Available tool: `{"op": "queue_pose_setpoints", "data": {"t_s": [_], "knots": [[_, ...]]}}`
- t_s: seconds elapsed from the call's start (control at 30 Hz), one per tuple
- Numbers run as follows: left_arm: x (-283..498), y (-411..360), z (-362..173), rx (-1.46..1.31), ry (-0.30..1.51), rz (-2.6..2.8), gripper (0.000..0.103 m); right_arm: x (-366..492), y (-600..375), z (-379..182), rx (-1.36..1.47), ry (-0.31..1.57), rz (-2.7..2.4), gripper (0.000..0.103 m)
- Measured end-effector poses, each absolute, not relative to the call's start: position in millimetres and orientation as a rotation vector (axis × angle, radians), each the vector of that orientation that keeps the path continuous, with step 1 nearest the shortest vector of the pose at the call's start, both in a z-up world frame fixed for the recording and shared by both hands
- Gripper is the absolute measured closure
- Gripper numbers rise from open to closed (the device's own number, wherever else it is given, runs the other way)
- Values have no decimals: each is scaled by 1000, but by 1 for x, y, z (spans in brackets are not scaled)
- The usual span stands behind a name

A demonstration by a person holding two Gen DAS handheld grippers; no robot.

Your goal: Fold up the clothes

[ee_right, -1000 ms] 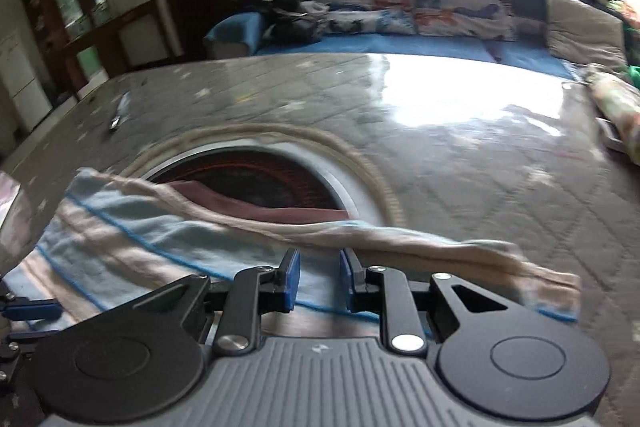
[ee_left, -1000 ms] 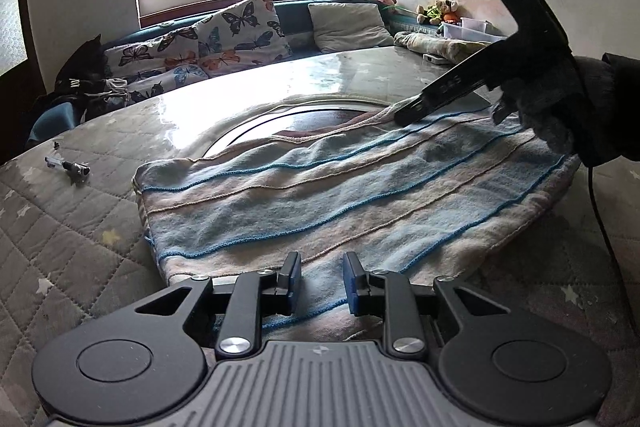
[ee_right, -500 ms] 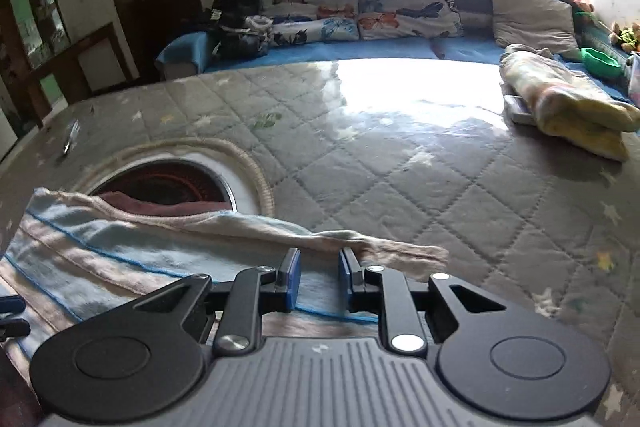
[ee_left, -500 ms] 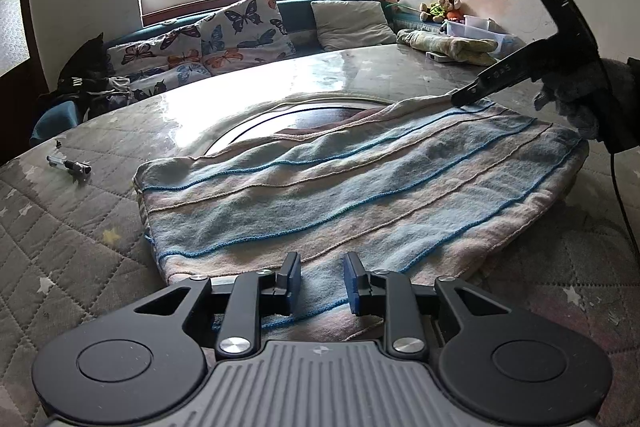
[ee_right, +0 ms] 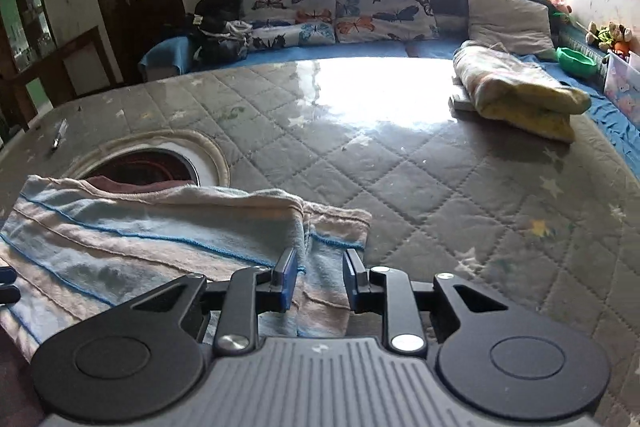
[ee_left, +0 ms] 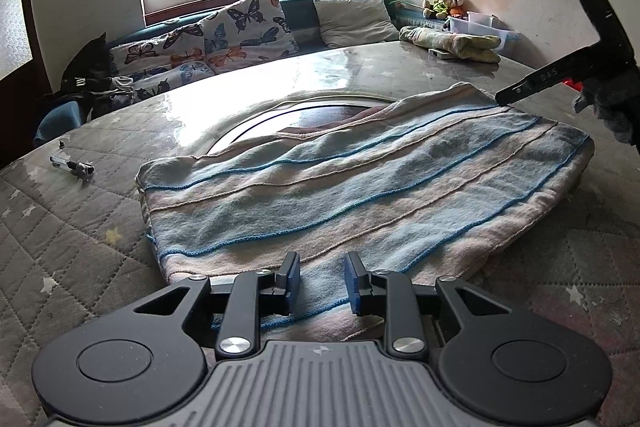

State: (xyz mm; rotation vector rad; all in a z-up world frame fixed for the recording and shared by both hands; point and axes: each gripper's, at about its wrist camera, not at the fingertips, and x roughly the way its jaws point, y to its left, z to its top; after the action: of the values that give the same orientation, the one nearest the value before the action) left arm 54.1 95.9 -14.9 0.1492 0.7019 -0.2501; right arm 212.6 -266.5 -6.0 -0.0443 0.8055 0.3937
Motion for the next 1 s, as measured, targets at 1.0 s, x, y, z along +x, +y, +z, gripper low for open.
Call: {"op": "queue_pose_setpoints", "data": {"t_s": [1.0], "knots": [[53, 92, -14, 160, 704, -234, 73, 187, -239, -1, -29, 777, 570, 80]]}}
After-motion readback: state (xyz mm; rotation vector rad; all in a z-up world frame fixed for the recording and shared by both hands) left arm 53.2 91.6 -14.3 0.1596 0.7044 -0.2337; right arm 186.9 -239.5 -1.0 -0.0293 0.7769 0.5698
